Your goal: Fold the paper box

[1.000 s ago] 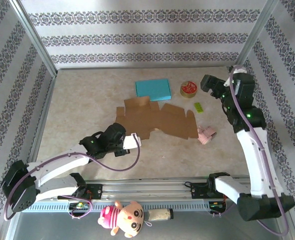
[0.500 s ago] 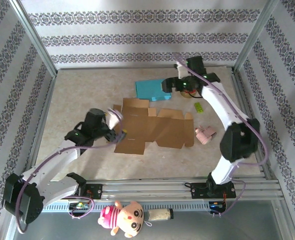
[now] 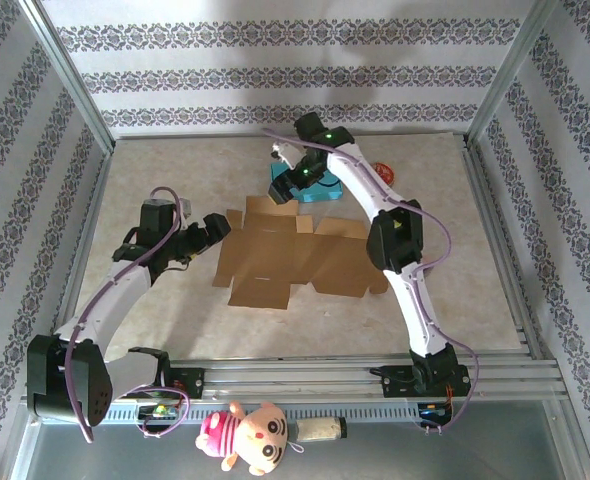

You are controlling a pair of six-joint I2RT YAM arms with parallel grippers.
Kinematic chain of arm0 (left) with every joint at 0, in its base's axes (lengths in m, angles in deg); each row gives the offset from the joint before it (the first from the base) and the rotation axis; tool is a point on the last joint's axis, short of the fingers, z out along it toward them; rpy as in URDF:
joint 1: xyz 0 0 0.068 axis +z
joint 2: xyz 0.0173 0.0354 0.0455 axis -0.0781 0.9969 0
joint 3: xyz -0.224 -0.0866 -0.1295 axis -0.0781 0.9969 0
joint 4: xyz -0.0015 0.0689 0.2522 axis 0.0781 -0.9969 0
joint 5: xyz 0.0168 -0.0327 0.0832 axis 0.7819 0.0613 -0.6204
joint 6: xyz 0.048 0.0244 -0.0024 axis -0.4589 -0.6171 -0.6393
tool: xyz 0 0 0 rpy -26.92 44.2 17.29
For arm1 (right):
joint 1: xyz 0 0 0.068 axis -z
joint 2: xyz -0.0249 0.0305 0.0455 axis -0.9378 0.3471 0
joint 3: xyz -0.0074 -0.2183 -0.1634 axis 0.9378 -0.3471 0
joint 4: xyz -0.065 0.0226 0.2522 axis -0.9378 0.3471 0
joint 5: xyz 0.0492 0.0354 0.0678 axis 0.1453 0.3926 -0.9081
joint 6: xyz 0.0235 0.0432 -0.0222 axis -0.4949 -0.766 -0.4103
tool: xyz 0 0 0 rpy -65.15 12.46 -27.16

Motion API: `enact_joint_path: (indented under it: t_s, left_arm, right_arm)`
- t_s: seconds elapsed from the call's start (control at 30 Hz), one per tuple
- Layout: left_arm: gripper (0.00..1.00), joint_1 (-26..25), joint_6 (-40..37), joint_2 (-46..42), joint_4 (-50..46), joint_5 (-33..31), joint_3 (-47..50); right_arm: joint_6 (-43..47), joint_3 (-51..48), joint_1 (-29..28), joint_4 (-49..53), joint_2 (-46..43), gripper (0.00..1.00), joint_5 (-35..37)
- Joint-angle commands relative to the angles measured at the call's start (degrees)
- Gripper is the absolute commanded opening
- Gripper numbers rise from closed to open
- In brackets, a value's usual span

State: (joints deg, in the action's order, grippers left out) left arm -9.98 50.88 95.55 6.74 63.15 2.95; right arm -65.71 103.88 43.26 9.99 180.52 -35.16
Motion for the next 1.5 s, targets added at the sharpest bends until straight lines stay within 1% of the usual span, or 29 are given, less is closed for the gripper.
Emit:
enact_joint_path:
  t_s: [0.0, 0.13, 0.27, 0.47, 0.53, 0.6, 0.67, 0.77, 0.9, 0.93, 0.97, 1.07, 1.2, 1.27, 1.33, 1.43, 1.47]
  left_arm:
    - [1.0, 0.73, -2.83, -1.28, -10.58, -1.8, -3.42]
    - [1.0, 0.75, -7.05, -3.11, -16.43, -6.55, -4.41]
    - [1.0, 0.76, -6.73, -4.75, -17.29, -8.07, -3.27]
    - [1.0, 0.82, -4.17, -7.46, -15.51, -9.36, 0.27]
    - [1.0, 0.75, -3.46, -8.28, -14.56, -10.18, 1.29]
    - [1.0, 0.75, -2.44, -9.05, -14.2, -10.99, 1.91]
    - [1.0, 0.75, -1.83, -9.48, -14.6, -11.76, 1.91]
    - [1.0, 0.75, -0.51, -10.56, -15.36, -13.27, 2.39]
    - [1.0, 0.79, 2.32, -10.37, -18.03, -17.06, 1.59]
    - [1.0, 0.75, 2.69, -10.05, -18.3, -17.68, 1.07]
    - [1.0, 0.78, 3.02, -9.45, -18.7, -18.05, 0.32]
    - [1.0, 1.31, 3.36, -6.32, -19.47, -16.48, -2.67]
    - [1.0, 4.9, 3.61, -1.33, -19.7, -10.47, -6.93]
    - [1.0, 5.89, 3.5, 0.35, -17.84, -8.58, -8.37]
    - [1.0, 7.06, 2.72, 1.89, -15.2, -8.08, -9.39]
    - [1.0, 11.19, 0.61, 5.58, -10.63, -5.07, -10.21]
    - [1.0, 13.02, -0.03, 7.27, -9.04, -2.27, -10.31]
  right_arm:
    - [4.83, 4.75, -1.4, 5.54, 2.78, 0.98, 2.51]
    - [6.26, 4.81, -2.3, 5.09, 5.11, 0.98, 4.64]
    - [6.92, 4.8, -3.33, 4.71, 6.67, 0.96, 4.07]
    - [8.36, 1.56, -4.75, 3.64, 6.99, 0.89, 7.11]
    - [8.77, 0.75, -5.02, 2.88, 6.76, 0.83, 7.78]
    - [8.52, 0.8, -5.07, 2.6, 6.55, 0.73, 8.57]
    - [8.7, -0.05, -5.03, 1.94, 5.69, 0.66, 9.2]
    - [10.18, -2.92, -4.96, 0.13, 3.91, 0.47, 9.21]
    - [10.49, -5.26, -4.94, -1.94, 1.11, 0.1, 8.62]
    - [10.44, -6.03, -4.94, -2.75, 0.02, 0.04, 8.58]
    - [10.44, -7.25, -4.94, -4.01, -1.58, 0.01, 8.59]
    - [8.57, -13.97, -4.62, -10.75, -8.04, 0.0, 9.69]
    - [2.16, -28.4, -4.31, -24.45, -18.65, 0.0, 10.19]
    - [-1.62, -35.53, -4.24, -30.73, -22.71, 0.02, 10.25]
    - [-4.61, -40.9, -4.26, -35.65, -25.66, 0.02, 10.87]
    - [-7.98, -47.47, -4.0, -40.73, -28.96, 0.04, 10.14]
    - [-8.56, -48.69, -3.81, -41.49, -29.52, 0.04, 9.57]
